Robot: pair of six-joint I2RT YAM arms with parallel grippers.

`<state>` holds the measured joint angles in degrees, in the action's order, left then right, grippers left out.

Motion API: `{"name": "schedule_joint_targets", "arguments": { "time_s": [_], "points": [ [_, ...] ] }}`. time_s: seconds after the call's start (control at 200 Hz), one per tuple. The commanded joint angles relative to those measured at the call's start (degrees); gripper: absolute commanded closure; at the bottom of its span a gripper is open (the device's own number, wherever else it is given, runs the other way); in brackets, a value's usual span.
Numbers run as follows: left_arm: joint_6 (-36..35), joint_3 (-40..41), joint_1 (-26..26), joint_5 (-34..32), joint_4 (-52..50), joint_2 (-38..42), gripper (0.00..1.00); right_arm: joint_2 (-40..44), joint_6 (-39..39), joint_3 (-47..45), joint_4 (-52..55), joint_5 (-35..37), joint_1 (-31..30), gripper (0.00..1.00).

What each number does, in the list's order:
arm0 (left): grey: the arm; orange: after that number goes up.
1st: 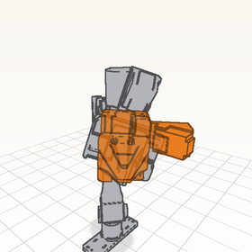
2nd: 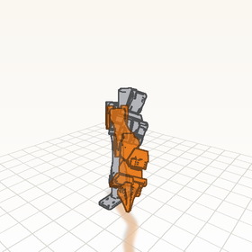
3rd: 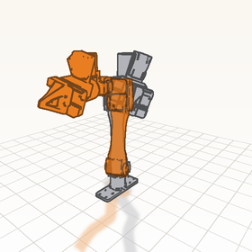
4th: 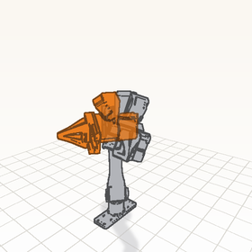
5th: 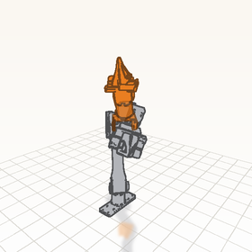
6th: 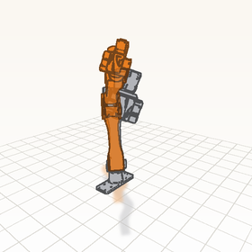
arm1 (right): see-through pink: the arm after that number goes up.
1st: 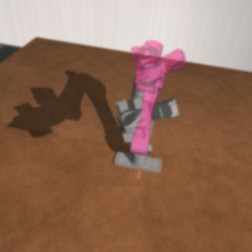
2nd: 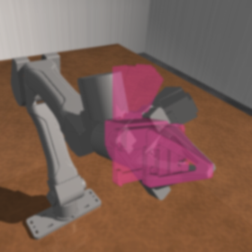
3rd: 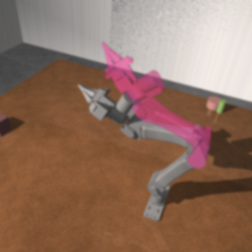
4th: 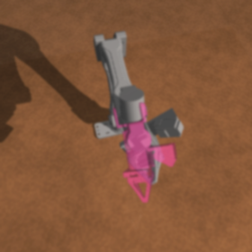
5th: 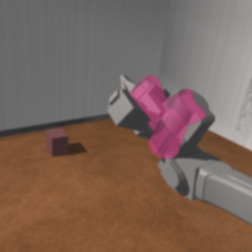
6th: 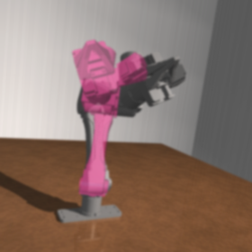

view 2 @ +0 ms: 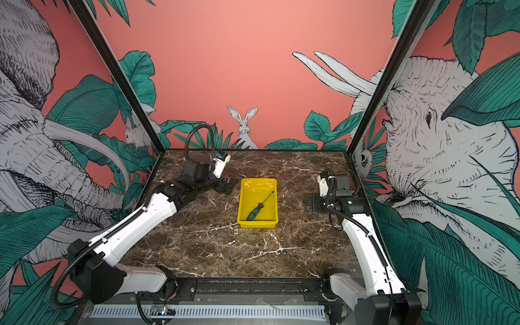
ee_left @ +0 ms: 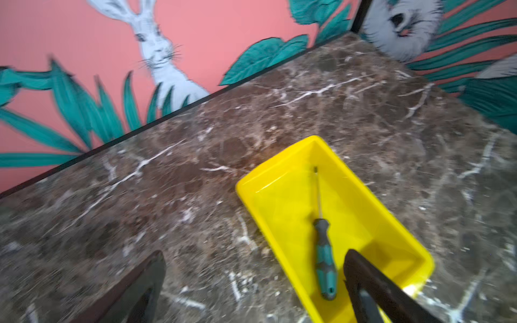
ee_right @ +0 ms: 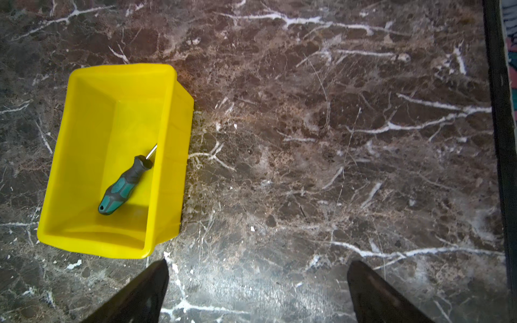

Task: Put the screwdriver in the bin
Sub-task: Place the screwdriver in the bin, then reset both arms

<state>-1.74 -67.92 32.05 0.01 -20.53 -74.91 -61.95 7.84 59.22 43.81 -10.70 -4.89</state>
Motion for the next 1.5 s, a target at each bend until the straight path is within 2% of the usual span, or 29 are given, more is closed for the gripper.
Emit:
{"name": "schedule_joint_targets", "arguments": {
  "time_s": [0.0, 0.14, 0.24, 0.3, 0.34, 0.405, 0.51, 0.62, 0.67, 0.756, 0.826, 1.031, 1.141, 1.206, 1.281, 1.371, 1.431, 1.496],
  "points": [
    [-3.37, 2.27, -0.64, -4.03, 3.29, 3.09, 0.00, -1.22, -2.63, 2.34, -4.85, 0.69, -0.07, 0.01],
    [-4.97, 0.39, -1.18, -1.76, 6.75, 0.29, 0.00, -3.70, -1.71, 3.53, -6.90, 5.02, -0.05, 0.01],
    [-5.23, 1.45, -1.18, -4.10, 7.21, -1.78, 0.00, -3.88, -2.92, 3.28, -8.74, 5.08, 0.00, 0.01],
    [-4.45, 3.46, -1.17, -8.24, 8.35, -1.55, 0.00, -3.38, -3.31, 2.43, -10.33, 5.20, 0.08, 0.01],
    [-4.61, 6.22, -1.18, -9.60, 10.95, -0.43, 0.00, -2.74, -3.20, 1.53, -11.81, 6.00, 0.08, 0.01],
    [-8.64, 13.11, -1.19, -10.54, 18.92, 2.33, 0.00, -1.86, -2.45, 0.11, -13.83, 7.22, 0.21, 0.01],
    [-9.07, 25.49, -1.09, -16.32, 34.35, 6.62, 0.00, -1.24, -2.08, -1.41, -15.43, 7.91, 0.21, 0.01],
    [-13.56, 35.78, -1.16, -20.96, 47.79, 9.39, 0.02, -1.25, -3.86, -3.53, -18.19, 7.91, 0.17, 0.01],
    [-13.38, 36.48, -1.19, -25.63, 47.64, 9.89, 0.02, -0.64, -5.36, -4.99, -20.32, 7.52, 0.17, 0.01],
    [-12.51, 33.38, -1.16, -31.00, 37.58, 10.75, 0.01, 0.91, -7.32, -8.49, -25.45, 7.89, 0.20, 0.01],
    [-10.48, 32.60, -1.20, -36.08, 35.22, 10.66, 0.00, 2.92, -8.56, -12.47, -31.69, 8.48, 0.14, 0.01],
    [-17.16, 40.36, -1.64, -41.15, 47.61, 12.13, 0.01, 5.18, -7.64, -19.99, -42.59, 11.71, 0.21, 0.01],
    [-22.76, 43.59, -4.12, -37.07, 51.12, 12.93, 0.01, 3.43, -7.64, -20.70, -44.42, 10.80, 0.15, 0.01],
    [-19.42, 45.43, -7.16, -36.50, 53.60, 12.87, 0.01, 2.28, -8.03, -21.21, -45.84, 9.21, 0.18, 0.01],
    [-16.53, 48.21, -11.43, -29.94, 54.49, 13.66, 0.01, 0.91, -6.52, -22.72, -49.43, 9.84, 0.19, 0.01],
    [-9.45, 51.05, -16.33, -24.78, 57.31, 13.15, 0.01, -0.30, -6.95, -24.95, -54.27, 11.26, 0.21, 0.01],
    [-10.07, 52.73, -18.97, -19.67, 60.70, 11.57, 0.01, -1.17, -8.28, -26.82, -58.02, 12.66, 0.14, 0.01],
    [-10.06, 52.75, -19.95, -20.40, 63.50, 8.32, 0.00, -2.18, -8.92, -28.75, -61.99, 14.54, 0.15, 0.01]
  ]
}}
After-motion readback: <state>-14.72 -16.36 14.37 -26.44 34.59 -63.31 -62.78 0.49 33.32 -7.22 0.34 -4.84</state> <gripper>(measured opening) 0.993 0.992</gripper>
